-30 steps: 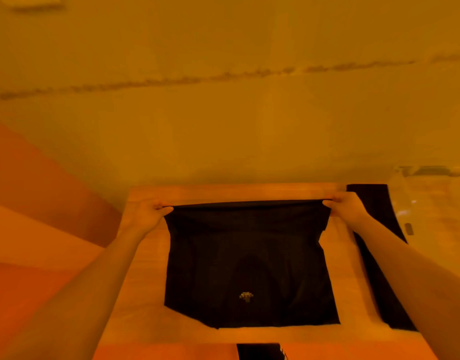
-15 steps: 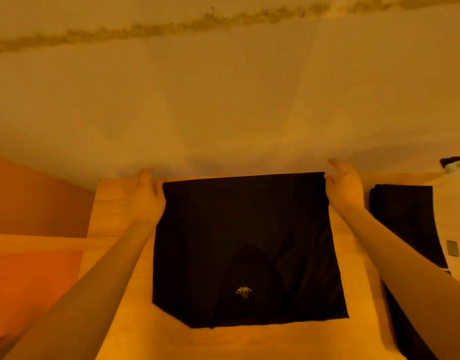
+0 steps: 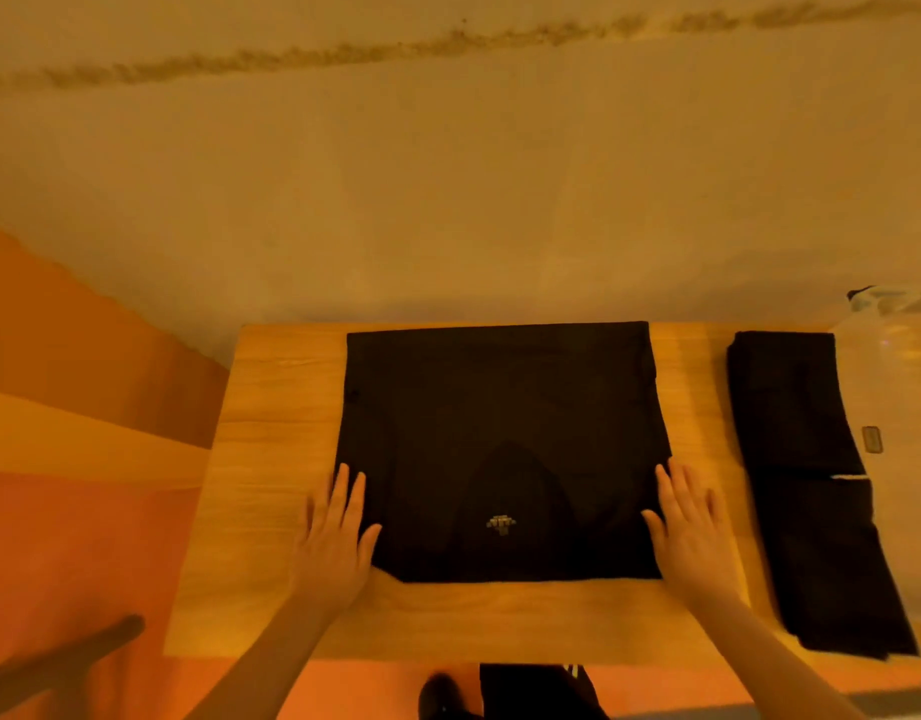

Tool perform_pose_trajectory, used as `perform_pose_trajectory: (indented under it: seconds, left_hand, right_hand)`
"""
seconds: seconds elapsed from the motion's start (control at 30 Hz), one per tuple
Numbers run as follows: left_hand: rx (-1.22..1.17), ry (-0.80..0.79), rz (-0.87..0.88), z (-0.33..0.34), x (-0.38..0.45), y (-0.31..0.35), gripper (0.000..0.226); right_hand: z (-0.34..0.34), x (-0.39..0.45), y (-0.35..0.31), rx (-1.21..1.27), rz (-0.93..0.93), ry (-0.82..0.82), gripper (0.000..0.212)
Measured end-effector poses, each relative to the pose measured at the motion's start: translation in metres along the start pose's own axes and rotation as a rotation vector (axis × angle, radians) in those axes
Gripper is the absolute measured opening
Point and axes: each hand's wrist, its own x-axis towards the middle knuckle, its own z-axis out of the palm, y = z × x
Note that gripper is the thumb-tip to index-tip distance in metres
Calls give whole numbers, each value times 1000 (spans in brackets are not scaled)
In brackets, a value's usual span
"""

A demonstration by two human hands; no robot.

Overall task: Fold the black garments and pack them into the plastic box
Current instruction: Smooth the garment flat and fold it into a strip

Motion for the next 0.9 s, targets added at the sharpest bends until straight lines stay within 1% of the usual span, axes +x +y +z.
perform_pose_trajectory:
  seconds: [0.07, 0.1, 0.17, 0.2, 0.27, 0.3, 0.33, 0.37, 0.4, 0.43, 0.5, 0.57, 0.6, 0.67, 0.73, 0.77, 0.83, 0.9]
  left_hand:
    - [-82, 20, -97, -4, -14, -4, 70]
    - [-119, 37, -112, -3, -23, -1, 72]
    - [-210, 53, -90, 0, -42, 10, 74]
    - [-282, 55, -93, -1, -50, 17, 72]
    - [-521, 100, -211, -3, -54, 27, 60]
    - [-691, 114, -308, -7, -53, 32, 58]
    - [-844, 152, -401, -11, -49, 35, 56]
    - [-940, 186, -488, -17, -45, 38, 53]
    - [-990, 207, -556, -22, -41, 41, 50]
    - [-1005, 195, -608, -27, -37, 44, 47]
    - [-977, 102, -673, -33, -31, 48, 39]
    - [-984, 36, -729, -33, -25, 46, 32]
    - [-1023, 40, -756, -33, -23, 43, 30]
    - [-1117, 70, -769, -31, -21, 37, 23]
    - [-1256, 93, -734, -29, -24, 32, 7]
    - [-1323, 110, -717, -29, -28, 32, 4]
    - [-1375, 184, -716, -31, -33, 33, 8]
    - [-1342, 246, -737, -30, -36, 32, 20]
  right_hand:
    - [-3, -12, 8, 8, 0, 2, 77]
    - [-4, -19, 8, 3, -33, -19, 76]
    - [0, -32, 4, -55, -132, -32, 70]
    - [4, -38, 3, -80, -180, -48, 68]
    - [14, -49, 2, -89, -242, -65, 77]
    - [19, -51, 3, -64, -262, -16, 84]
    - [21, -53, 3, -31, -245, -4, 89]
    - [20, -56, 4, 1, -218, -10, 89]
    - [18, -58, 3, 23, -197, -3, 82]
    - [16, -60, 3, 39, -170, -14, 74]
    - [16, -62, 4, 185, -84, 8, 72]
    - [15, -65, 5, 393, 46, 101, 73]
    - [13, -64, 6, 474, 103, 158, 69]
    - [9, -59, 4, 607, 191, 220, 52]
    - [5, -53, 0, 711, 246, 204, 34]
    - [3, -51, -1, 754, 265, 184, 26]
    - [1, -47, -3, 834, 296, 171, 14]
    - [-1, -44, -3, 854, 323, 164, 11]
